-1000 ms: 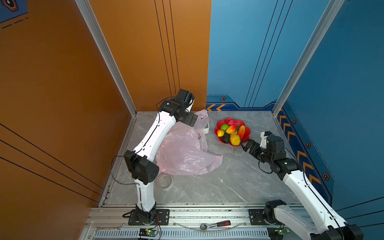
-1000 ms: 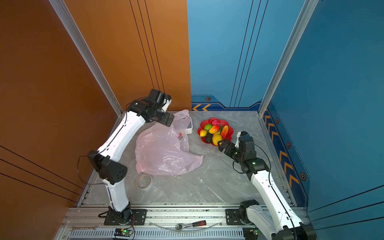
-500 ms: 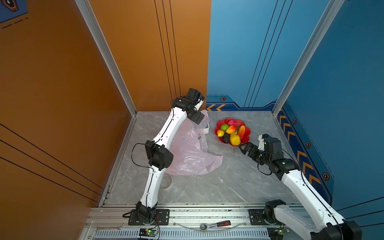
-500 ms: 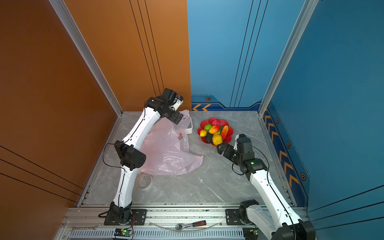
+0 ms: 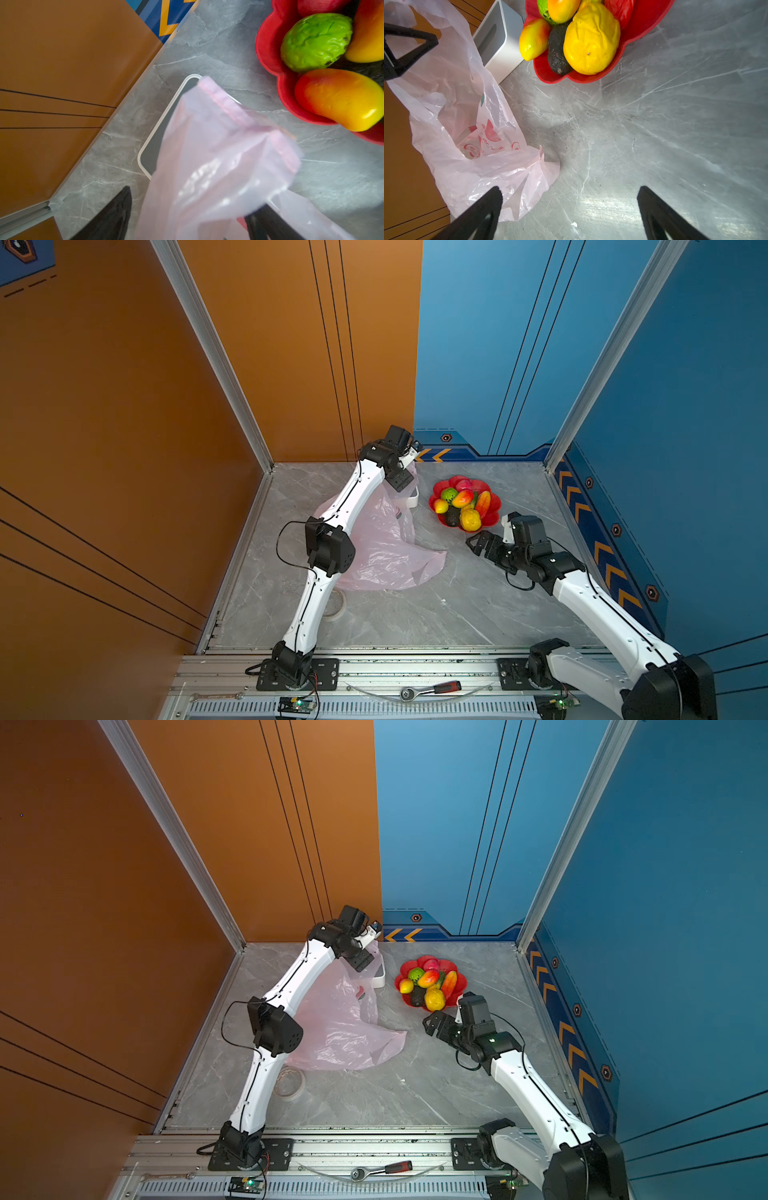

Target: Place the fruits into the plastic bag

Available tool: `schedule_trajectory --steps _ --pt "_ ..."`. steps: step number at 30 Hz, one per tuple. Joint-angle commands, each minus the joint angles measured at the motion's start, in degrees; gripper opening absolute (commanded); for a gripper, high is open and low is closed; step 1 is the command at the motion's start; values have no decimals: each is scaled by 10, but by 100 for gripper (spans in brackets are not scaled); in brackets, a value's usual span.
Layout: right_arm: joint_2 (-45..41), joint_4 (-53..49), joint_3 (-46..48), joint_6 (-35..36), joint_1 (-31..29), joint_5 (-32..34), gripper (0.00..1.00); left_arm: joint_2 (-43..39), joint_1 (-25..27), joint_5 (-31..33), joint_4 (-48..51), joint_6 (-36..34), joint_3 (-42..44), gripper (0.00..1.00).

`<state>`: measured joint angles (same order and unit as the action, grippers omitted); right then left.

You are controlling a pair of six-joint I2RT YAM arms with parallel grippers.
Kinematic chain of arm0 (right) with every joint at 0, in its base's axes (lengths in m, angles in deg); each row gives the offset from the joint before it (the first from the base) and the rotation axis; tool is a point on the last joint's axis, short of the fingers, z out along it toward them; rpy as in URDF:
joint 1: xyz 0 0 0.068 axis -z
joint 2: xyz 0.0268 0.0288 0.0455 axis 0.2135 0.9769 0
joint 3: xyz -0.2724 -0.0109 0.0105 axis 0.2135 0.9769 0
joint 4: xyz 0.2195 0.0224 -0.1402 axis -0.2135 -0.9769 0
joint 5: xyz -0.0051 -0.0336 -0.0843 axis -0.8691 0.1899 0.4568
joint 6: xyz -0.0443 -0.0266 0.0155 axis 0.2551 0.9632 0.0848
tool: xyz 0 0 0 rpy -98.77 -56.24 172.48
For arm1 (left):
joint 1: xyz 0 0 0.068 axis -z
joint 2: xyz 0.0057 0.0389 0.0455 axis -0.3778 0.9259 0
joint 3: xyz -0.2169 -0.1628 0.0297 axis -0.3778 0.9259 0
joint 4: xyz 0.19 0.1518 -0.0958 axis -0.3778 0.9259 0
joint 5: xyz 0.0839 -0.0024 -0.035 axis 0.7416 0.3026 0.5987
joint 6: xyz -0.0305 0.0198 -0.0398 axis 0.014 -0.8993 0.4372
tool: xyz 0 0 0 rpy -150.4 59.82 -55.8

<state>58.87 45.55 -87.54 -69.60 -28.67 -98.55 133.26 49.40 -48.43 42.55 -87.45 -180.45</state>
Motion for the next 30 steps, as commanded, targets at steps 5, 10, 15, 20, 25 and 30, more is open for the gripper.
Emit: schedule_trajectory --steps 5,10,15,20,25,30 --pt "20 -7 -21 -11 -38 32 100 7 -6 -16 -23 -6 -3 7" --pt "62 19 -20 -32 -94 43 100 -16 -6 -27 -22 12 27 0" --pt "100 49 -16 -61 -127 34 100 -40 -4 -37 -22 38 54 0" --pt "125 93 3 -196 -118 -4 100 -68 5 -40 -23 57 82 0" --pt "193 160 -1 -425 -104 -123 100 -89 20 -27 -22 65 100 0" --pt "189 226 30 -589 -137 -124 100 -114 35 -14 -23 73 123 0"
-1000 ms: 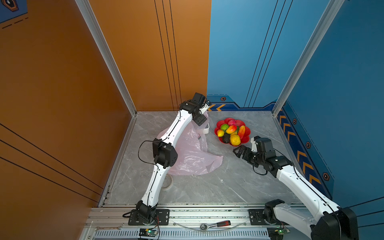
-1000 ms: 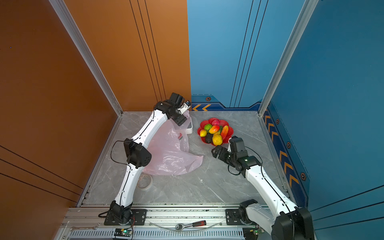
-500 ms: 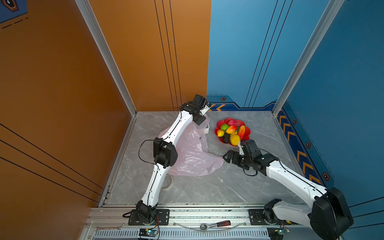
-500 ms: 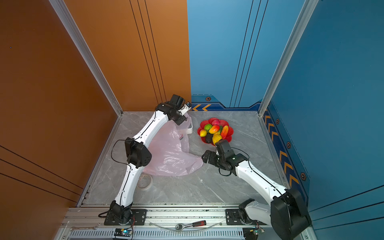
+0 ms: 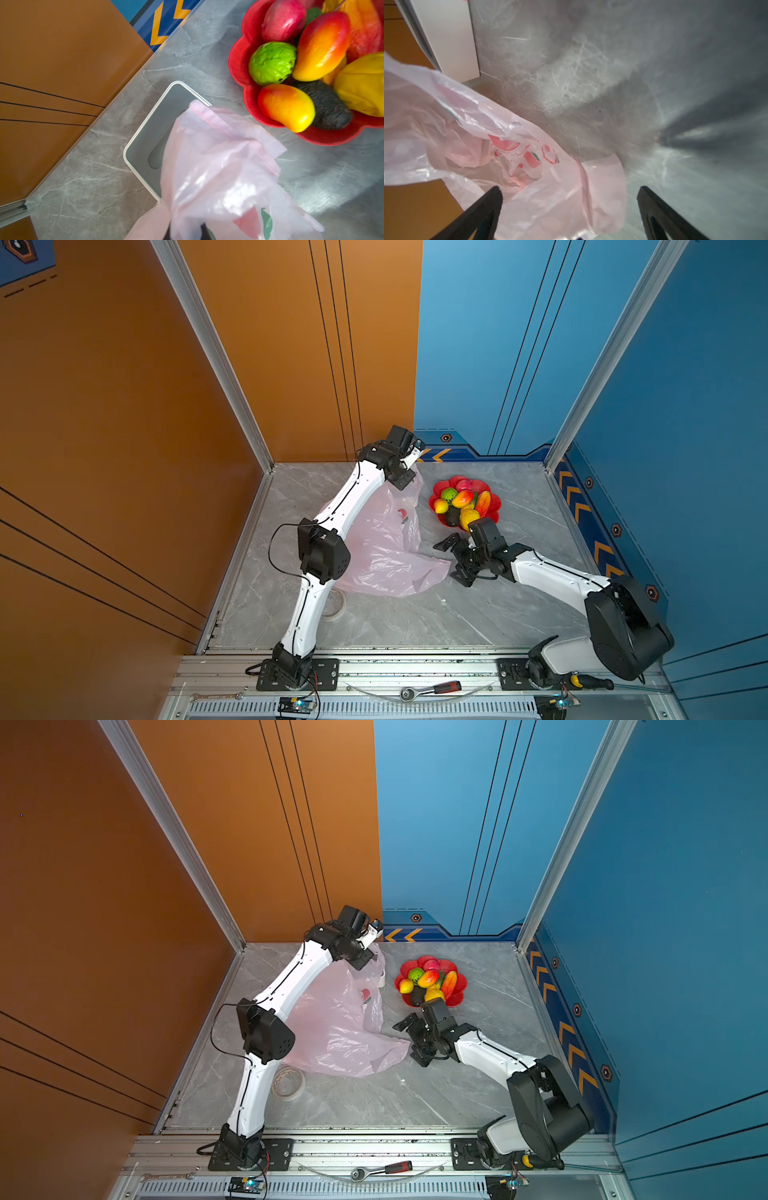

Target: Place the fruits into the plastic bag

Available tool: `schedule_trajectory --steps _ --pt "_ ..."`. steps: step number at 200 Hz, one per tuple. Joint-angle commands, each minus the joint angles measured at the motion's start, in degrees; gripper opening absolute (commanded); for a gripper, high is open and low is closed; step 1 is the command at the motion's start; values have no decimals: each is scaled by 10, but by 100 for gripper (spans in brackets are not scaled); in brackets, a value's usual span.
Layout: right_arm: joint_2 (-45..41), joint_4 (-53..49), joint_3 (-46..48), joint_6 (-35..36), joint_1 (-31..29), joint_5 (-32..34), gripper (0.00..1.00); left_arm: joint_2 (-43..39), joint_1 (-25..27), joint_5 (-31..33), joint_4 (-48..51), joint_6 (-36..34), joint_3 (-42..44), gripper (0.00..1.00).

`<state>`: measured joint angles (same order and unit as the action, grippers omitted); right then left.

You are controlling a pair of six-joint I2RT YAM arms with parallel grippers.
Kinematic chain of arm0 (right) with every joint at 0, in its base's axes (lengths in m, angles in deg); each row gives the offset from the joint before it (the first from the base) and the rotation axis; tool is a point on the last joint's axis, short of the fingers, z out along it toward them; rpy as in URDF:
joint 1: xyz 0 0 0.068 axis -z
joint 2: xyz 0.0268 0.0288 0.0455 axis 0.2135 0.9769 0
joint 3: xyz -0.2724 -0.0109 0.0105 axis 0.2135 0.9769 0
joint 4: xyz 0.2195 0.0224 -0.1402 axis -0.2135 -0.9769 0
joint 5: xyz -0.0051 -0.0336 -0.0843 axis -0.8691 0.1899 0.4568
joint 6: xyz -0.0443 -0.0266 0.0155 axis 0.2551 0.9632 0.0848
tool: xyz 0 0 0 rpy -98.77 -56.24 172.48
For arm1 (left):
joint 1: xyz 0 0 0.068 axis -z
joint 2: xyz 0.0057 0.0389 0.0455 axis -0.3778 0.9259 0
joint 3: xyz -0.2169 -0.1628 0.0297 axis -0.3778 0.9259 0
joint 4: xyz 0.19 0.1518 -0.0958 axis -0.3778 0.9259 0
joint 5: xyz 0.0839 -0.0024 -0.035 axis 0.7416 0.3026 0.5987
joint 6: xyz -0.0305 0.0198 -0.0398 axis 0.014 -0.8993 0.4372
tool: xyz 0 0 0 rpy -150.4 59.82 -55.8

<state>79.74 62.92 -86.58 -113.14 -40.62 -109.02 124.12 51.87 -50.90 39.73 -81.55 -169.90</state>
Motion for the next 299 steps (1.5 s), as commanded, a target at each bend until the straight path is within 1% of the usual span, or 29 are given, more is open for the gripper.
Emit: schedule_trajectory --steps 1,20,53,85,108,124,157,177,207,231,236,240,241,242,243,245,246,249,250,253,254,255,259,265,267,271,277,279,299 --pt "-32 46 23 -165 -23 -6 100 -28 14 15 5 14 21 0" --pt "-74 -13 12 -170 -29 23 100 -42 23 29 5 14 32 0" --pt "-142 -102 2 -154 -19 34 100 -64 32 54 6 21 38 0" --pt "-193 -131 23 -165 -15 29 100 -99 40 55 6 44 55 0" --pt "-199 -120 25 -176 -28 38 100 -125 54 63 6 55 74 0" --pt "-183 -81 35 -192 -42 39 100 -143 68 74 6 62 90 0" --pt "-118 7 43 -215 -80 43 100 -182 85 86 6 96 133 0" --pt "-72 61 52 -226 -94 47 98 -208 90 88 5 119 162 0" --pt "-26 128 72 -229 -90 54 84 -253 99 95 5 136 200 0" --pt "-9 143 82 -217 -80 66 72 -294 101 99 4 149 230 0" --pt "-5 149 85 -216 -77 66 67 -302 101 98 2 152 238 0" --pt "0 162 89 -216 -75 65 61 -309 100 96 0 155 244 0" --pt "0 162 89 -216 -75 65 61 -311 100 96 0 156 246 0" --pt "1 169 90 -216 -74 64 58 -313 101 95 -1 156 247 0" --pt "1 169 90 -216 -74 64 58 -315 101 95 -1 157 249 0" --pt "3 178 92 -217 -73 62 53 -318 101 94 -2 157 253 0" --pt "3 178 92 -217 -73 62 53 -320 101 94 -2 158 254 0" --pt "6 187 94 -218 -72 61 48 -326 101 93 -4 160 260 0" --pt "7 193 95 -220 -72 61 44 -327 101 92 -4 161 262 0" --pt "8 203 96 -221 -71 61 39 -333 100 91 -7 162 267 0" --pt "8 203 96 -221 -71 61 39 -335 100 91 -7 163 269 0" --pt "9 205 97 -223 -71 61 35 -337 101 91 -8 163 272 0" --pt "9 214 97 -223 -71 61 27 -344 101 92 -10 166 279 0" --pt "7 222 94 -222 -71 63 18 -354 100 93 -12 170 289 0" --pt "7 223 93 -221 -71 64 18 -358 100 94 -12 172 292 0" --pt "2 217 88 -214 -71 65 13 -364 99 96 -13 174 298 0" --pt "-4 204 79 -202 -71 67 12 -373 98 99 -15 178 306 0" --pt "-8 193 73 -193 -70 69 10 -376 97 101 -14 179 309 0" --pt "-48 99 26 -127 -70 100 4 -412 86 123 -15 205 333 0"
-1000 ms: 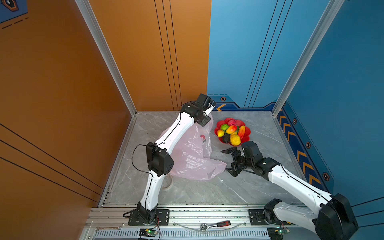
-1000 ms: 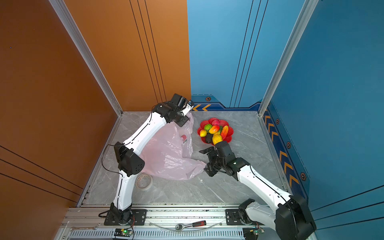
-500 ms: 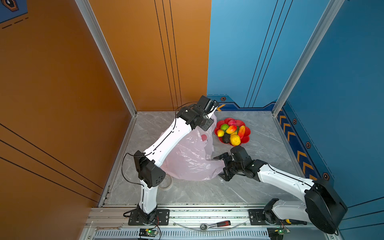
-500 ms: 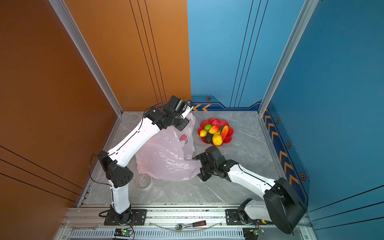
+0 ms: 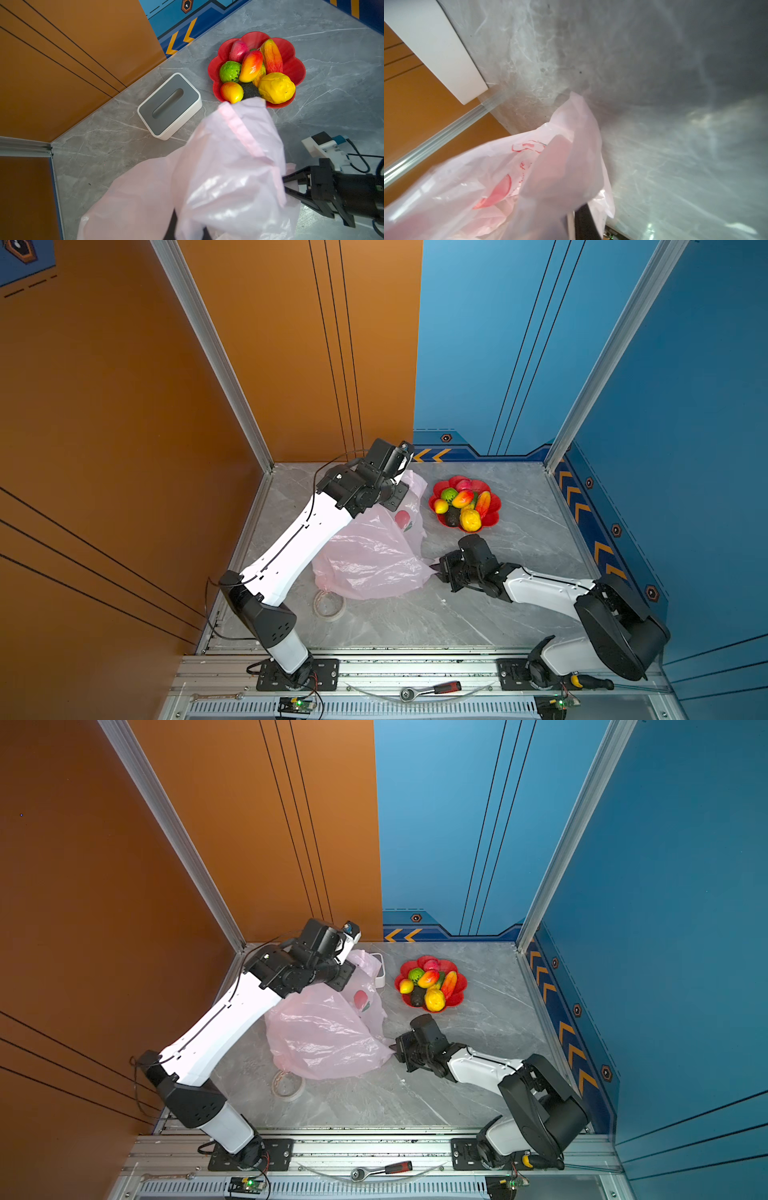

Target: Place the fruits into the plastic bag

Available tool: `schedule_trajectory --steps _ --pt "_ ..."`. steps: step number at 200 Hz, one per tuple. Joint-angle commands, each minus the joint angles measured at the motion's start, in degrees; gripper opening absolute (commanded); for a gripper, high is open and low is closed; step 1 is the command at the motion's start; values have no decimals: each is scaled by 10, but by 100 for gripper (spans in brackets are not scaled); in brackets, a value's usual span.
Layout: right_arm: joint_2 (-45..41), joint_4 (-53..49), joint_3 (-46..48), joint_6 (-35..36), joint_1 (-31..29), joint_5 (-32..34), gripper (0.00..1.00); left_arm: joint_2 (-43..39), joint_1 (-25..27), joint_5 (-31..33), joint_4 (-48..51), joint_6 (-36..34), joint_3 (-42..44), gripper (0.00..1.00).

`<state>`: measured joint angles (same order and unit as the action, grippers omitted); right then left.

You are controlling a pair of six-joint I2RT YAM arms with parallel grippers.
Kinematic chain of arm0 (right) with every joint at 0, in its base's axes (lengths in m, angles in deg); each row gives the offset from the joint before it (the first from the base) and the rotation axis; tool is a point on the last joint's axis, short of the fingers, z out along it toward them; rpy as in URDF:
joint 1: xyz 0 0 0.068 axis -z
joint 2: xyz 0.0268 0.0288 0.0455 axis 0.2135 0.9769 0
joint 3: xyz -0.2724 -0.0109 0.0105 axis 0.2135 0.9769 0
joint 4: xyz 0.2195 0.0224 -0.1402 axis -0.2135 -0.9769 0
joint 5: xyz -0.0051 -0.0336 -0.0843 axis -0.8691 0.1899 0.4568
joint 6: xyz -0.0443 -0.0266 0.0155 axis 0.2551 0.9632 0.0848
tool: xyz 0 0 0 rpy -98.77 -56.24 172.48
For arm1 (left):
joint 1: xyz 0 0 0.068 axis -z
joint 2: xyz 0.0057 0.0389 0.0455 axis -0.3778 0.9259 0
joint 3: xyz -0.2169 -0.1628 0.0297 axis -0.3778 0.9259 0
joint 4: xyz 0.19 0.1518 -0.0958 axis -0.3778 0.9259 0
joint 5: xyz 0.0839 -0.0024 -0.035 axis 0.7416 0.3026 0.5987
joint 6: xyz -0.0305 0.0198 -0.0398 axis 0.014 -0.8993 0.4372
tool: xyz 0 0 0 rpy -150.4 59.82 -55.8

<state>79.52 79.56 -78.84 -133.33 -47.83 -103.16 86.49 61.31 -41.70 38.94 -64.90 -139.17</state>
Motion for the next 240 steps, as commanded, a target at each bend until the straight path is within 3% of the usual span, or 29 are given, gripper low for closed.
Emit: schedule_trajectory --steps 1,18,46,65,85,138,169,182,209,240 --pt "-46 -71 -55 86 3 43 3 -38 -10 31 -8 40 27 0" --pt "-66 -132 -115 192 13 46 0 -73 -39 37 -9 72 50 0" --pt "-26 -312 -323 409 26 -4 0 -130 -98 20 -10 111 84 0" --pt "7 -443 -476 542 3 23 0 -168 -121 -6 -22 128 109 0" --pt "17 -499 -568 618 -25 61 0 -216 -136 -30 -35 142 145 10" --pt "31 -604 -649 732 -64 57 0 -351 -208 -138 -72 224 293 22" --pt "20 -624 -619 781 -116 87 0 -415 -215 -175 -94 274 405 57" --pt "11 -623 -605 790 -139 107 0 -440 -224 -179 -91 277 431 66" --pt "2 -617 -597 787 -163 127 0 -450 -259 -217 -60 263 415 70" --pt "-6 -596 -591 772 -172 131 0 -426 -261 -153 42 211 338 72"
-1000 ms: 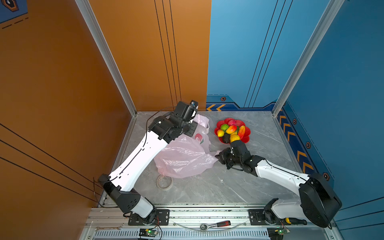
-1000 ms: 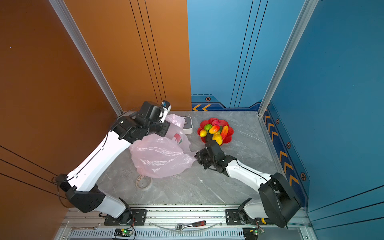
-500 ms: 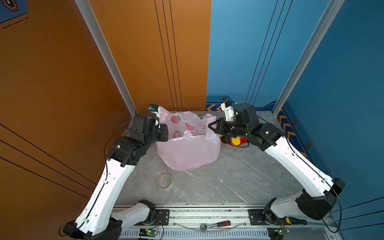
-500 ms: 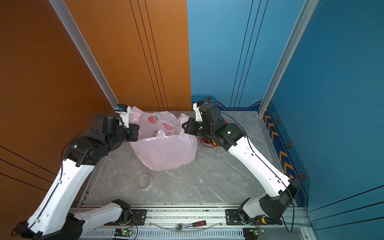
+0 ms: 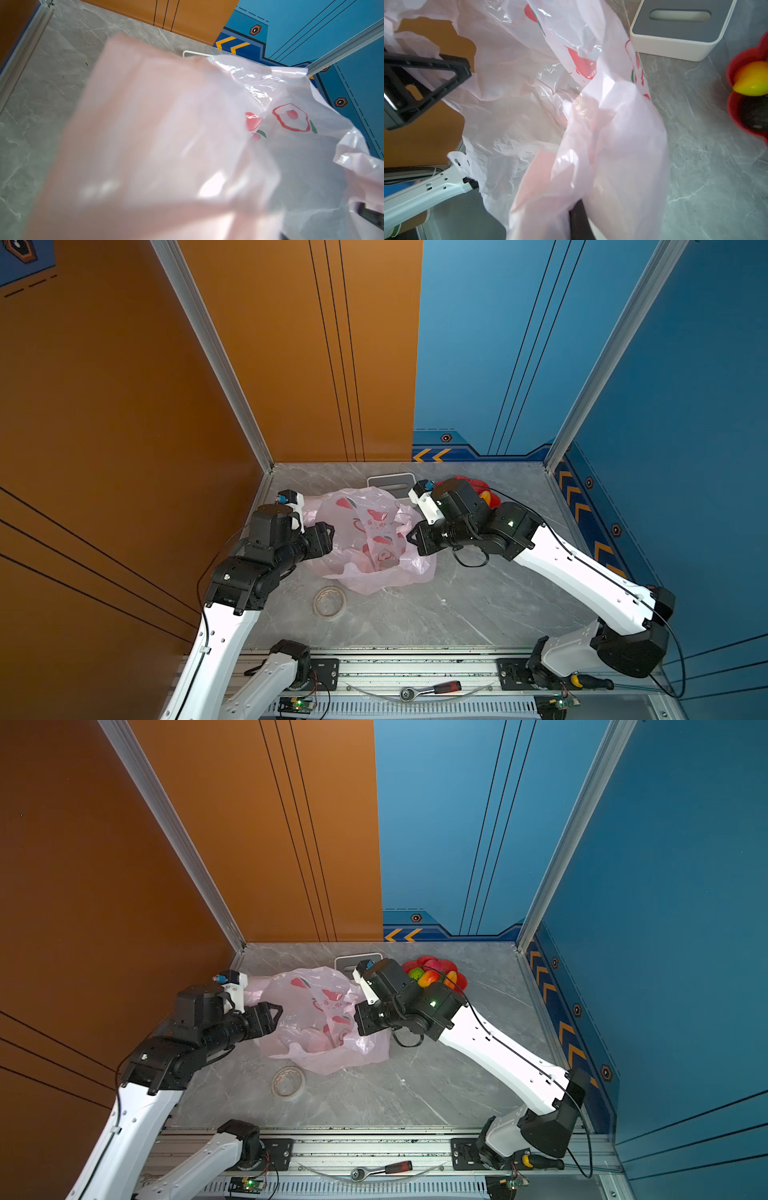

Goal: Place the fruits into the plastic bag
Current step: 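Pull the bag mouth open with both grippers, spreading it apart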

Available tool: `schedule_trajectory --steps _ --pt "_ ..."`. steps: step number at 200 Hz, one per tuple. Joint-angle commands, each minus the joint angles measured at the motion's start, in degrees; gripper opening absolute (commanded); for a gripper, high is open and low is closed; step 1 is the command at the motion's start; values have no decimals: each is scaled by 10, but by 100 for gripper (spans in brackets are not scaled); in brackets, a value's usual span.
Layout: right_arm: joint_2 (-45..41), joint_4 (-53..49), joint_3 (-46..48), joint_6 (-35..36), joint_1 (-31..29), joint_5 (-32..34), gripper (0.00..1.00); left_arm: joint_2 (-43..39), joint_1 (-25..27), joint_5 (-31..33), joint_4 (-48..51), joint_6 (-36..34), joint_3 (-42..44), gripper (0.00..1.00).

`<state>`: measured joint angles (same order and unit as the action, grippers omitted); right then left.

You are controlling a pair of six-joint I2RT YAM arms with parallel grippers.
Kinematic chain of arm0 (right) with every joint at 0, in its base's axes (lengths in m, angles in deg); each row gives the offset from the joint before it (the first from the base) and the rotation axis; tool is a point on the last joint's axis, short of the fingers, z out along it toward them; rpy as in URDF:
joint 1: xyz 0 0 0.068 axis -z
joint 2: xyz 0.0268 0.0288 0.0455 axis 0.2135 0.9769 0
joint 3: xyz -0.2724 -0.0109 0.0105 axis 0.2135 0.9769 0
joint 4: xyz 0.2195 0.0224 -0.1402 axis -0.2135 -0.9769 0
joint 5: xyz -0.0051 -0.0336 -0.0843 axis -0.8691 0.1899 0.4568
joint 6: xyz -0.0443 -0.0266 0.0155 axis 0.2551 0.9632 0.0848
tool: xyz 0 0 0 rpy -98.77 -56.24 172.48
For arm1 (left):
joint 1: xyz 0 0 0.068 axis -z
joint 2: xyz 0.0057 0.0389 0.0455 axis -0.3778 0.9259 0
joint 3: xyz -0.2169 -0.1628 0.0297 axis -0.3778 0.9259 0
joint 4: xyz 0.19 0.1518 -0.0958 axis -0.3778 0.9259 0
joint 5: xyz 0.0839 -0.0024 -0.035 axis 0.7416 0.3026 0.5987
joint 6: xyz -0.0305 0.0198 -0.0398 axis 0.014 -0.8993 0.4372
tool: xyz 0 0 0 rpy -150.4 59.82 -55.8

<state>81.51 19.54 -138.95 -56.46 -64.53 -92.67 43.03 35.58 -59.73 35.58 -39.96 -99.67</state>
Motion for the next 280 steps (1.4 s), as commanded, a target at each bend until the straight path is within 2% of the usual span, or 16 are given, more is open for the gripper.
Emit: schedule_trajectory --steps 1,20,40,100,143,170,191,205,219,230,240,280 --pt "-26 4 11 3 -6 27 0 9 -4 29 77 -39 -59 73" --pt "-26 10 15 -2 -6 25 0 14 -5 49 118 -51 -87 78" --pt "-22 12 16 -5 -8 22 0 22 -8 48 138 -56 -98 79" --pt "-26 20 28 -8 -8 22 0 55 -31 92 155 -96 -129 76" --pt "-27 20 28 -7 -8 20 0 116 -65 73 153 -119 -180 78" --pt "-25 19 29 -7 -5 20 0 138 -74 77 154 -135 -198 72" --pt "-19 21 24 -7 -3 16 0 153 -84 73 154 -141 -199 60" --pt "-14 21 19 -6 -2 15 0 164 -89 67 153 -145 -199 41" --pt "-11 20 14 -6 0 15 0 171 -91 65 153 -149 -205 16" --pt "-11 20 7 -6 5 15 0 168 -91 61 154 -150 -216 5" --pt "-14 20 -1 -2 10 13 0 160 -91 54 156 -148 -229 0" --pt "-36 5 -50 2 24 28 0 114 -81 -10 175 -115 -255 0"
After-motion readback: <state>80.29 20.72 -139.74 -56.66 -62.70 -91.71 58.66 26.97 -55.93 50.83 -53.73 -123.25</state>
